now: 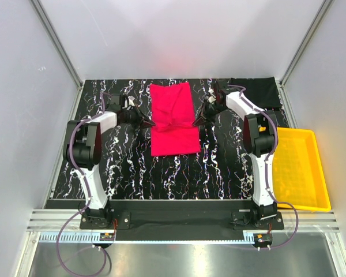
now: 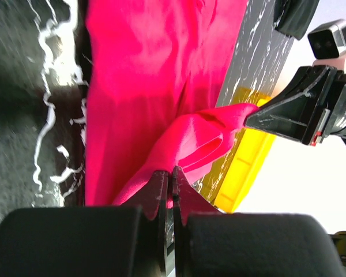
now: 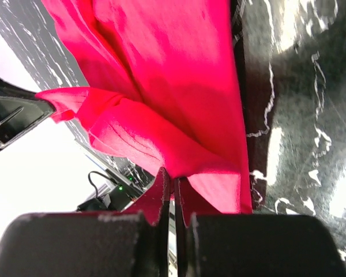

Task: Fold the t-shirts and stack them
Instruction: Fold the tshirt

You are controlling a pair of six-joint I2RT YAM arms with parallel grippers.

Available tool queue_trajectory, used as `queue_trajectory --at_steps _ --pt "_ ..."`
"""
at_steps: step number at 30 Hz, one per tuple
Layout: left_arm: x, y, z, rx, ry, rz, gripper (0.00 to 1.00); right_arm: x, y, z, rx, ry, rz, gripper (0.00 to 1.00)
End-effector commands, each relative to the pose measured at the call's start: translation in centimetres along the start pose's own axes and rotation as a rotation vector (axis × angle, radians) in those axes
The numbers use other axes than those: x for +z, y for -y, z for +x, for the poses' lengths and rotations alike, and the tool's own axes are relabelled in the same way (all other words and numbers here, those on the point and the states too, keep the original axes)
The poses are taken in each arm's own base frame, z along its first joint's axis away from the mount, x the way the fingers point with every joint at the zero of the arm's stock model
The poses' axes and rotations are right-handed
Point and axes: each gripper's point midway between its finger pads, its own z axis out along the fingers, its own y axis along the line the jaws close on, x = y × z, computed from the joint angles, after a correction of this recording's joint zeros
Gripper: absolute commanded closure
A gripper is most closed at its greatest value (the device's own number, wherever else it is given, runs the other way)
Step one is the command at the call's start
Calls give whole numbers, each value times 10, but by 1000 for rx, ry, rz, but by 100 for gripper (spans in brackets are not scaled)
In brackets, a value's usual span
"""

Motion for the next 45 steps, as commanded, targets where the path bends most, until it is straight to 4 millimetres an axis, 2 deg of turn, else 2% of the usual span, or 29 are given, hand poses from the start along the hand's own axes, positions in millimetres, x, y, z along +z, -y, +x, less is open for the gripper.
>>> queue_trajectory --at_steps 1,5,7,11,12,16,18,19,20,21,22,23,24,25,27,28,29,30,31,32,33,34,35,37,38,40,41,43,45 --pt "-2 21 -20 37 15 75 100 -4 -16 -9 -31 6 -39 100" --pt "5 24 -23 30 -19 103 98 1 -14 -17 -17 6 -44 99" --pt "8 23 -27 32 -18 105 91 2 -14 -20 -14 7 -47 98" --pt "12 22 -32 26 -21 105 87 3 -8 -28 -1 13 -48 95" --pt "14 20 -32 21 -26 101 86 3 -10 -30 -1 14 -53 86" --pt "15 6 -41 27 -14 48 73 6 0 -41 24 16 -46 71" --pt "5 -1 -56 63 9 -23 67 -6 1 -61 28 54 -56 67" --pt "1 -3 -62 76 17 -49 65 -4 11 -62 57 34 -36 64" --pt "-12 0 -72 82 39 -95 64 -19 0 -76 27 76 -50 64" --pt "-19 3 -76 134 51 -110 63 -27 0 -82 21 91 -43 63" --pt "-27 7 -78 158 67 -125 62 -31 3 -79 13 74 -22 61" --pt "-41 17 -78 198 86 -131 60 -44 -8 -84 -44 111 -21 61" --pt "-45 22 -73 209 85 -124 60 -51 -12 -83 -46 118 -12 60" --pt "-47 27 -67 215 78 -112 59 -56 -11 -78 -70 114 8 59" --pt "-49 38 -41 262 36 -78 59 -58 -5 -68 -73 104 48 57" --pt "-50 40 -32 278 25 -77 59 -68 -16 -63 -105 122 35 56" --pt "-41 33 -12 281 -18 -85 59 -59 -9 -50 -88 84 43 56" --pt "-42 39 -3 297 -26 -62 60 -58 -13 -43 -93 72 29 56" --pt "-37 38 7 297 -48 -44 61 -60 -30 -35 -137 89 8 56" --pt "-30 32 20 286 -78 -23 62 -57 -33 -28 -143 83 2 56" --pt "-24 34 30 278 -98 -13 63 -46 -24 -13 -119 40 5 57" --pt "-19 32 37 273 -113 -5 64 -47 -39 -11 -146 68 -38 57" --pt "-12 30 45 284 -128 4 64 -31 -27 6 -113 18 -38 58" --pt "0 20 52 282 -151 -13 66 -24 -35 13 -89 11 -101 63" --pt "5 14 58 272 -169 -20 66 -13 -27 29 -63 -37 -108 66" --pt "11 2 63 253 -187 -39 69 -2 -23 38 -58 -61 -111 73" --pt "13 -9 67 242 -194 -59 70 5 -16 50 -48 -93 -98 75" --pt "12 -19 72 239 -197 -80 70 9 -10 59 -51 -106 -92 79" --pt "8 -33 82 233 -200 -111 70 14 8 73 -23 -127 -61 81"
